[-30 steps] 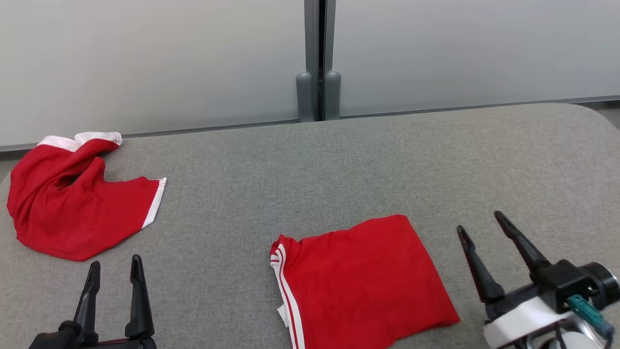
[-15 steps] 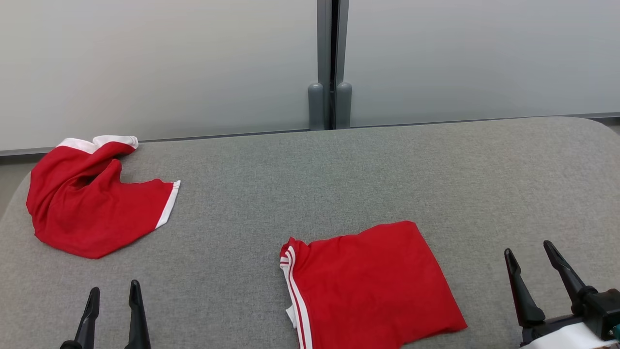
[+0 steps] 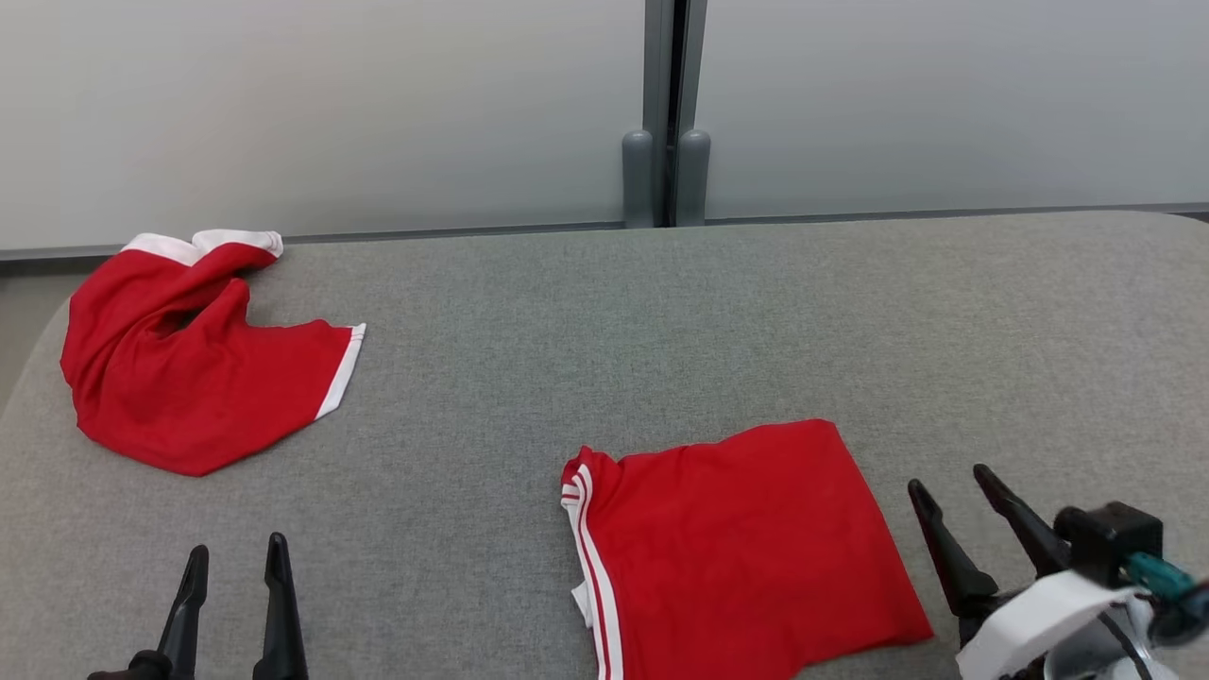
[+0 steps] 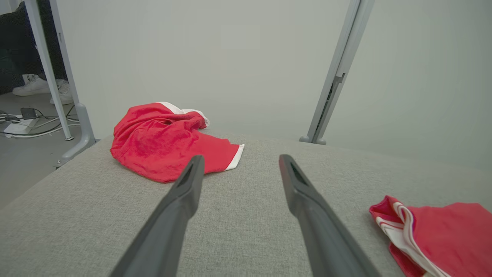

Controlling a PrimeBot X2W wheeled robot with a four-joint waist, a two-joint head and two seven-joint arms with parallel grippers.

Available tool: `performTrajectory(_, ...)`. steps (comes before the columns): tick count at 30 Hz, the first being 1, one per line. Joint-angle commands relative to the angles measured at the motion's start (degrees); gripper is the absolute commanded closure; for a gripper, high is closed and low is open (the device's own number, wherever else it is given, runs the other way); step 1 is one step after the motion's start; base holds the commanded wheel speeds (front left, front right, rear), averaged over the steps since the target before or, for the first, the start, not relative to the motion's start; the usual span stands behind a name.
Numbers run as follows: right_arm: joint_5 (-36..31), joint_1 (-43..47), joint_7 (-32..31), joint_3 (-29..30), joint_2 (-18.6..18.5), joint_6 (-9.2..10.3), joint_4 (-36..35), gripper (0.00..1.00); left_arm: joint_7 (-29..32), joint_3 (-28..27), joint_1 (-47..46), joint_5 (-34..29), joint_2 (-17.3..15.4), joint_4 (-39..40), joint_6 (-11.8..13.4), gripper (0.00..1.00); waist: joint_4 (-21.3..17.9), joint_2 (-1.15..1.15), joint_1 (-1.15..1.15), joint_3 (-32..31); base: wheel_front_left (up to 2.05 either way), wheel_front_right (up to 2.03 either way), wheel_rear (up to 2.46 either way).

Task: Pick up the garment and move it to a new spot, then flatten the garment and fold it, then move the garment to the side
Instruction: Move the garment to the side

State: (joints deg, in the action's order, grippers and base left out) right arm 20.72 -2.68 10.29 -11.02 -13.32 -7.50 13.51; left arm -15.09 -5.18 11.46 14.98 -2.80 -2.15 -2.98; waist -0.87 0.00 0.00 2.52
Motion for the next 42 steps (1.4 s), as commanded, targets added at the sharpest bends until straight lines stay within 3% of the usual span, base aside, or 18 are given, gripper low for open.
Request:
performTrajectory(1, 2.02, -1.92, -2.67, -1.72, -1.60, 0.01, 0.85, 0.00, -0.10, 0.05, -1.02, -0.11, -0.21, -0.02, -0.24, 0.00, 0.33, 0.00, 0.00, 0.78, 0.00, 0.00, 0.00)
performTrajectory(8, 9.47, -7.77, -14.51, -8.90, -5.14, 0.01, 7.35, 0.00, -0.10, 0.99, -2.23, 0.28, -0.20, -0.18, -0.29, 0.00, 1.66, 0.00, 0.00, 2.93, 0.00, 0.00, 0.00)
performTrajectory(19, 18.56, -14.22, -19.99, -16.48, -4.32, 0.01, 14.29, 0.00, -0.10, 1.41, -4.66, -0.05, -0.20, -0.09, -0.61, 0.00, 2.74, 0.00, 0.00, 5.92, 0.00, 0.00, 0.00)
performTrajectory(20, 19.24, -14.60, -20.06, -17.33, -4.55, 0.01, 14.47, 0.71, -0.10, 1.46, -4.74, -0.03, -0.21, -0.14, -0.64, 0.00, 2.75, 0.00, 0.00, 5.99, 0.00, 0.00, 0.00)
performTrajectory(21, 19.97, -14.96, -19.57, -17.92, -4.84, 0.01, 14.54, 1.00, -0.10, 1.46, -4.82, 0.00, -0.21, -0.15, -0.61, 0.00, 2.71, 0.00, 0.00, 6.04, 0.00, 0.00, 0.00)
performTrajectory(24, 20.64, -16.35, -18.95, -18.60, -6.79, 0.01, 15.47, 1.00, -0.10, 1.25, -4.90, 0.12, -0.20, 0.01, -0.57, 0.00, 2.24, 0.00, 0.00, 6.27, 0.00, 0.00, 0.00)
performTrajectory(29, 15.36, -21.51, -16.34, -13.55, -10.94, 0.07, 21.53, 1.00, -0.10, 1.37, -5.09, -0.37, -0.20, 0.15, -1.02, 0.00, 0.75, 0.00, 0.00, 7.19, 0.00, 0.00, 0.00)
performTrajectory(36, -6.78, -30.76, -13.95, 1.94, -13.93, 0.01, 33.35, 1.00, -0.10, 2.13, -5.12, -0.65, -0.23, 0.39, -1.14, 0.00, -0.60, 0.00, 0.00, 8.20, 0.00, 0.00, 0.00)
performTrajectory(41, -22.86, -33.07, -18.64, 11.76, -13.75, 0.03, 33.06, 1.00, -0.10, 1.90, -4.83, -0.85, -0.21, 0.10, -1.49, 0.00, -1.35, 0.00, 0.00, 8.33, 0.00, 0.00, 0.00)
performTrajectory(42, -22.86, -33.07, -18.64, 11.76, -13.75, 0.03, 33.06, 1.00, -0.10, 1.90, -4.83, -0.85, -0.21, 0.10, -1.49, 0.00, -1.35, 0.00, 0.00, 8.33, 0.00, 0.00, 0.00)
